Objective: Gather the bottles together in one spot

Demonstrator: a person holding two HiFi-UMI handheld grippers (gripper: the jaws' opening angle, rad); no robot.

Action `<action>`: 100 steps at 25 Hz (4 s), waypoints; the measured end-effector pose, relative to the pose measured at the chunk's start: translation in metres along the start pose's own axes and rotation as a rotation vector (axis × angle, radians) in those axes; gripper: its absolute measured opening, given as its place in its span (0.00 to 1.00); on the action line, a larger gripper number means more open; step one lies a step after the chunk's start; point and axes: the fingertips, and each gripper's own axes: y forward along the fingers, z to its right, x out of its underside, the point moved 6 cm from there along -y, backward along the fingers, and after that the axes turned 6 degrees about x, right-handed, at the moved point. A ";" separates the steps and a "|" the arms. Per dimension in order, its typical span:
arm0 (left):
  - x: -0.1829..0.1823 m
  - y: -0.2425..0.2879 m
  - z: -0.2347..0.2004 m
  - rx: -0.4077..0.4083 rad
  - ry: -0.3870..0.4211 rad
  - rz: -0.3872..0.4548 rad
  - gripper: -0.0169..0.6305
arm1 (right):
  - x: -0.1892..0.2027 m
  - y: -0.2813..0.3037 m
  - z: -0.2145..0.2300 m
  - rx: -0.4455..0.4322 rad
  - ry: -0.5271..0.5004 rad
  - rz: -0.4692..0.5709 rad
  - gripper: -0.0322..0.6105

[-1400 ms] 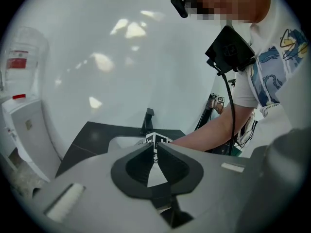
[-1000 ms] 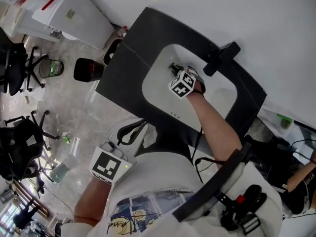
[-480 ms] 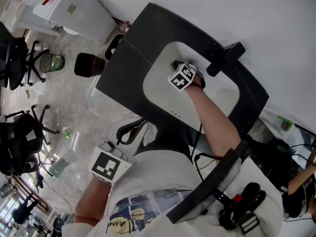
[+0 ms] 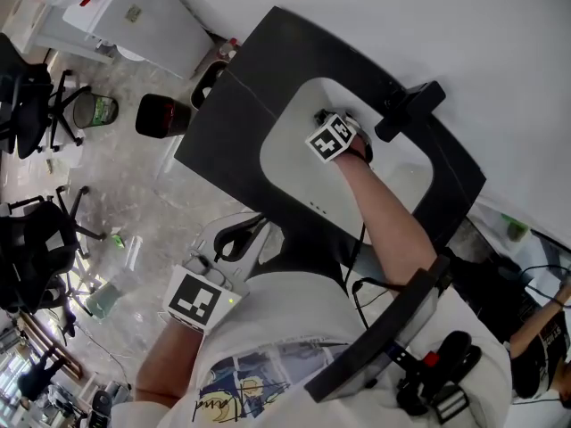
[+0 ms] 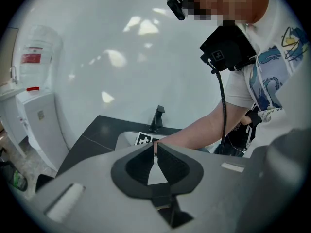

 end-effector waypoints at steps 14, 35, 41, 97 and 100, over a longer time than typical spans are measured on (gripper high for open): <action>0.006 0.000 -0.002 -0.016 -0.019 -0.006 0.07 | -0.006 0.008 0.007 -0.033 0.031 -0.038 0.23; -0.001 0.002 0.005 0.126 0.087 -0.015 0.07 | 0.021 -0.067 -0.012 0.127 0.126 0.272 0.18; -0.004 0.001 0.017 0.192 0.122 -0.034 0.06 | 0.036 -0.095 -0.018 0.164 0.232 0.369 0.18; -0.047 0.106 0.071 0.393 0.240 -0.094 0.07 | 0.155 -0.245 0.174 0.294 0.438 0.737 0.17; -0.047 0.111 0.075 0.396 0.243 -0.097 0.07 | 0.157 -0.244 0.176 0.288 0.429 0.760 0.17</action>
